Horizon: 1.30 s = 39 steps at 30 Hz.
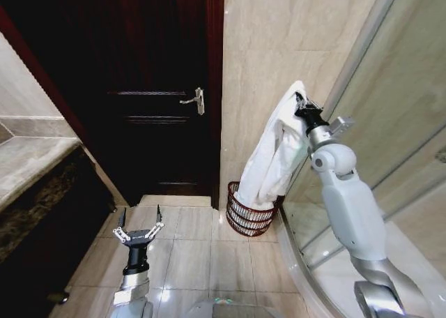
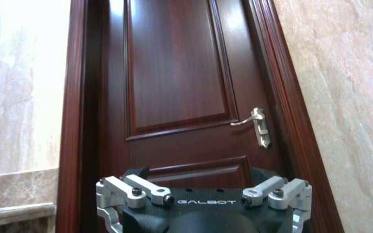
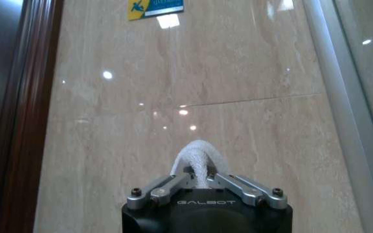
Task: Discard the used towel into the hamper.
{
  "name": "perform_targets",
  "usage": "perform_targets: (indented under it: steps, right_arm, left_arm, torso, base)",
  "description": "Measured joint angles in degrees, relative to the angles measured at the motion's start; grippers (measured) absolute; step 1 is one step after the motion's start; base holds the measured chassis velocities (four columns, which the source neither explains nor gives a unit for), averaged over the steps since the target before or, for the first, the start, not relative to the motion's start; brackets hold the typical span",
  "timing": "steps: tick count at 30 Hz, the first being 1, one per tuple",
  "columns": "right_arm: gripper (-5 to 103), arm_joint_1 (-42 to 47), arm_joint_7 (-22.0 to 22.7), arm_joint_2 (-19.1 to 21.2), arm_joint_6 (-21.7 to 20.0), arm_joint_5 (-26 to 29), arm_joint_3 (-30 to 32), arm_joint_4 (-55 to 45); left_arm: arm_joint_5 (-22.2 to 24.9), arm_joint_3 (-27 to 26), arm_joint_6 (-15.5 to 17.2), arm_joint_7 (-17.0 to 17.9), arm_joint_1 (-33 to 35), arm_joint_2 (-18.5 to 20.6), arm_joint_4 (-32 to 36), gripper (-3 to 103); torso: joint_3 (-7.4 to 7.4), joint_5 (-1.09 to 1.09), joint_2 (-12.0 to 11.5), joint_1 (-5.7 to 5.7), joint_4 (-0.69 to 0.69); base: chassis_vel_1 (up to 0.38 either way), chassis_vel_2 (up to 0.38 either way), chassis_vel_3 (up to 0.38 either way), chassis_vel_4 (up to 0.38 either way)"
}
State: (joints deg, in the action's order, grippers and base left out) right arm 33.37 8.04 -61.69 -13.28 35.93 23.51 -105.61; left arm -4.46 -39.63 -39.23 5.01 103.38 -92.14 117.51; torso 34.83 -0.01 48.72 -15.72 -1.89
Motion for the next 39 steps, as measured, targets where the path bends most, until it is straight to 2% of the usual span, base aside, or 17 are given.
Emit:
perform_targets:
  steps: [11,21,31,34,39]
  right_arm:
    - [2,3.8,-0.1,0.5,0.1,-0.3,1.9,-3.3]
    - [2,10.6,-1.2,0.0,1.0,-1.3,3.6,-6.0]
    - [2,12.3,-3.0,-4.4,5.4,-5.4,-1.1,4.4]
    - [2,12.0,-3.7,-7.2,7.8,-7.9,-2.4,8.8]
    - [2,13.0,-4.3,-8.7,9.7,-10.0,-2.5,10.9]
  left_arm:
    - [-1.2,0.6,0.1,0.0,0.1,0.0,0.0,100]
    - [-1.8,1.2,1.1,-0.6,-1.0,0.0,-0.2,100]
    - [-1.0,1.1,1.2,-0.9,-1.5,0.0,-0.3,100]
    - [-0.2,0.9,1.3,-0.9,-1.5,0.0,0.1,100]
    - [0.4,0.7,1.3,-0.9,-1.3,0.0,0.7,100]
  torso:
    - [0.0,0.0,0.0,0.0,-0.01]
    - [0.0,0.01,0.0,0.01,0.01]
    - [0.0,0.0,0.0,0.0,0.0]
    - [0.0,-0.01,0.0,-0.01,-0.01]
    - [0.0,0.0,0.0,-0.01,-0.01]
  base:
    - [-0.081,0.087,0.085,-0.081]
    - [-0.027,0.023,0.013,-0.024]
    - [0.0,0.0,0.0,0.0]
    - [0.0,0.0,0.0,0.0]
    - [0.0,0.0,0.0,0.0]
